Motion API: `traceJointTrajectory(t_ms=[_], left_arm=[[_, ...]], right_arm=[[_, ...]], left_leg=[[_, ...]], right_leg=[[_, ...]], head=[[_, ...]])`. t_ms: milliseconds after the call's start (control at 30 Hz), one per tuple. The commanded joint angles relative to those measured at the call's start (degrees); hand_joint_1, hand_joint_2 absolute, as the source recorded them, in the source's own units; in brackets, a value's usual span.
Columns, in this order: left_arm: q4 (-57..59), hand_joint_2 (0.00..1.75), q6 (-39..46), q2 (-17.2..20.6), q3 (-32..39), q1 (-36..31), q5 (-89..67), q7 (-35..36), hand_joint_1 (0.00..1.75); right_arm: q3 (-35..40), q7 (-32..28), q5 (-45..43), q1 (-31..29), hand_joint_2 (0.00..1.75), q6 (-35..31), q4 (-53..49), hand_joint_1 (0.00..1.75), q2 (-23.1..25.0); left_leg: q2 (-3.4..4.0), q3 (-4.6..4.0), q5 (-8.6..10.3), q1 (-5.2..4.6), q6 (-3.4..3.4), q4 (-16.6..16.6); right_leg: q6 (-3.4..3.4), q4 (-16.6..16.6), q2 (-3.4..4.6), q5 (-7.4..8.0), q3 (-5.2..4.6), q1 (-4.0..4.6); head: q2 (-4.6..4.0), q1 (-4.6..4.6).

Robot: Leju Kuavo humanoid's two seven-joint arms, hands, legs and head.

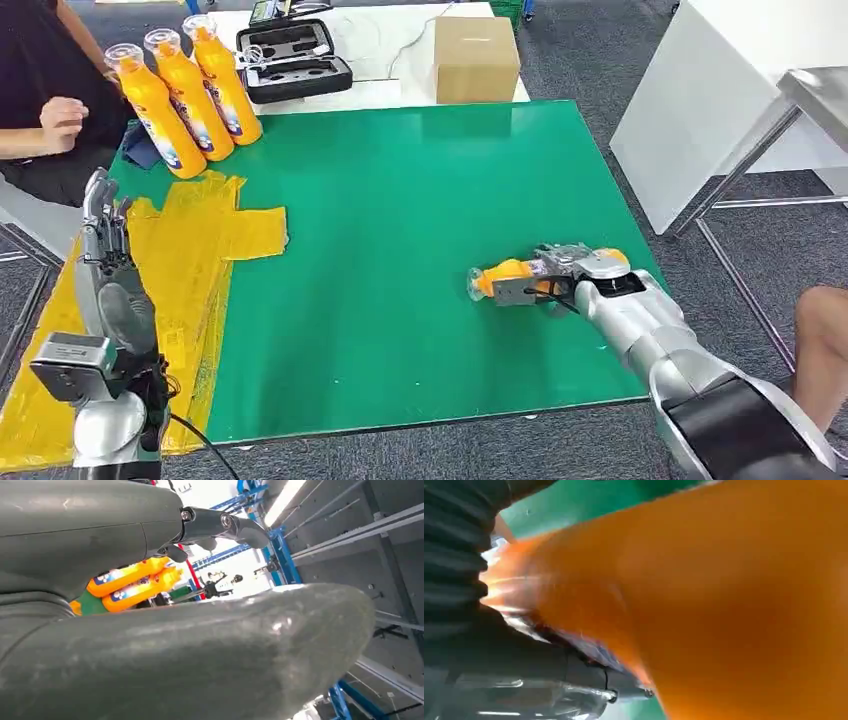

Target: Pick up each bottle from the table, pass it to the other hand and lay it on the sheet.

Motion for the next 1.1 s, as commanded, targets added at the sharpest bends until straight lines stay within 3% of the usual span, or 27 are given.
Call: traceJointTrajectory(t_ms=[33,167,333,700,1100], left_arm=[[5.1,0.00,0.0,1.3,1.0,-2.5,0.7,0.3,0.00],[4.9,0.00,0.0,1.3,1.1,-2.3,0.7,0.3,0.00],[5.2,0.00,-0.4,1.3,2.0,-1.6,1.5,0.5,0.00],[5.1,0.00,-0.8,1.2,3.4,-0.3,2.0,0.8,0.00],[5.8,0.00,-1.1,1.1,3.4,-0.8,2.3,1.1,0.00]], right_arm=[[5.2,-0.1,1.5,-3.5,1.75,0.7,7.0,0.00,-2.1],[5.2,0.2,1.5,-3.6,1.75,0.5,6.6,0.00,-2.1],[5.5,0.8,2.4,-5.8,1.75,1.6,4.4,0.00,-5.6],[4.0,-2.0,-1.5,-2.0,1.75,4.3,-4.7,0.00,-13.0],[4.5,-1.7,-3.5,2.5,1.75,3.8,-6.3,0.00,-13.4]], left_leg=[[-0.08,0.16,0.00,0.00,-0.06,0.0],[-0.05,0.14,-0.01,-0.01,-0.04,0.0],[-0.07,0.15,-0.03,-0.05,-0.06,0.0],[-0.07,0.07,0.00,-0.05,0.01,0.0],[-0.07,0.14,0.01,0.00,0.00,0.0]], right_leg=[[-0.08,0.0,-0.16,-0.04,0.17,0.01],[-0.06,0.0,-0.12,-0.02,0.15,0.00],[-0.08,0.1,-0.18,-0.06,0.15,-0.04],[-0.03,0.0,-0.16,-0.02,0.11,-0.04],[-0.04,-0.1,-0.17,0.00,0.18,0.01]], head=[[0.00,0.00],[0.00,0.04],[0.00,0.00],[0.00,0.02],[0.00,0.02]])
